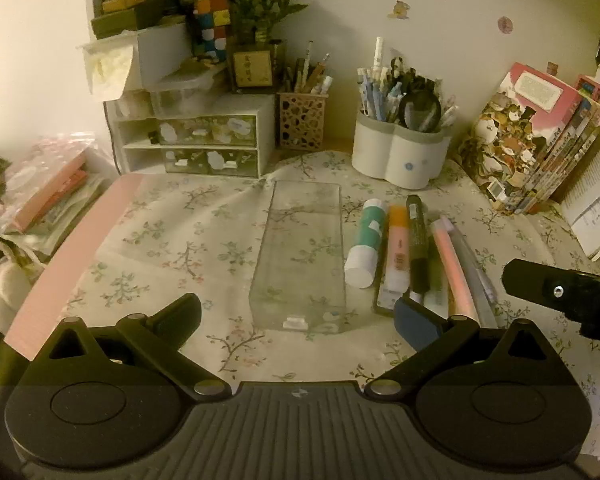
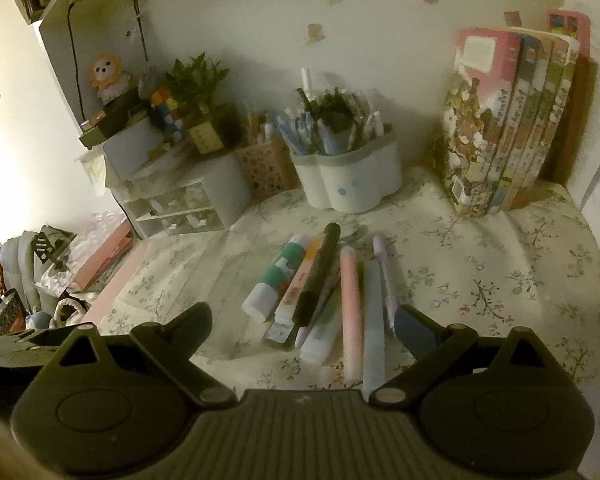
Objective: Organize stationery
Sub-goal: 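Move the right gripper toward the row of loose markers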
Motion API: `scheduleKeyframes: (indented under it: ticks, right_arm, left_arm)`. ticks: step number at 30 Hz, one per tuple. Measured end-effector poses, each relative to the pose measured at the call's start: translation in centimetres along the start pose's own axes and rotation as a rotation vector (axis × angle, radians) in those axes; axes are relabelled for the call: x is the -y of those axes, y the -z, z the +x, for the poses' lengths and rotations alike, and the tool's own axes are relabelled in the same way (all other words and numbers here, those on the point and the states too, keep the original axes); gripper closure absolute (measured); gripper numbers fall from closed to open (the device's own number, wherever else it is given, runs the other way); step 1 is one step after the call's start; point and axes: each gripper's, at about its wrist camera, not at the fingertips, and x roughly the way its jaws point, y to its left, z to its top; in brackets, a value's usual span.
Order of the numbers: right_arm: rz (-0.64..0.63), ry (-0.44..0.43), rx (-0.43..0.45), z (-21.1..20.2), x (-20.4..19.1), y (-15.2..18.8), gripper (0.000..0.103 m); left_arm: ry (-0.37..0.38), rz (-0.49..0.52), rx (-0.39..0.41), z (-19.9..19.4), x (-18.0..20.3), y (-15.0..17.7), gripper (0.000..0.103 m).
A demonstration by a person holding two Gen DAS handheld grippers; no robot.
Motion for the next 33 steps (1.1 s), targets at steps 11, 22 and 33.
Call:
scheduleKeyframes:
  ticks: [11,22,33]
  right_arm:
    - [-0.003,-0.002,-0.006,0.4,-0.2,0.1,0.017]
    - [0.0,-0.013,-0.022,1.0,-0.1,0.1,0.019]
    - [0.03,-0.017,-0.066,2.8,0.6,0.4,0.031]
  left_arm:
    - [0.001,-0.001,-0.007,0.4,-0.1,-0.1,0.005]
    - [0.001,0.005,-0.015,1.2,0.1,0.1,0.005]
    - [-0.027,0.036,-0.011,4.7,0.4,1.9,0.005]
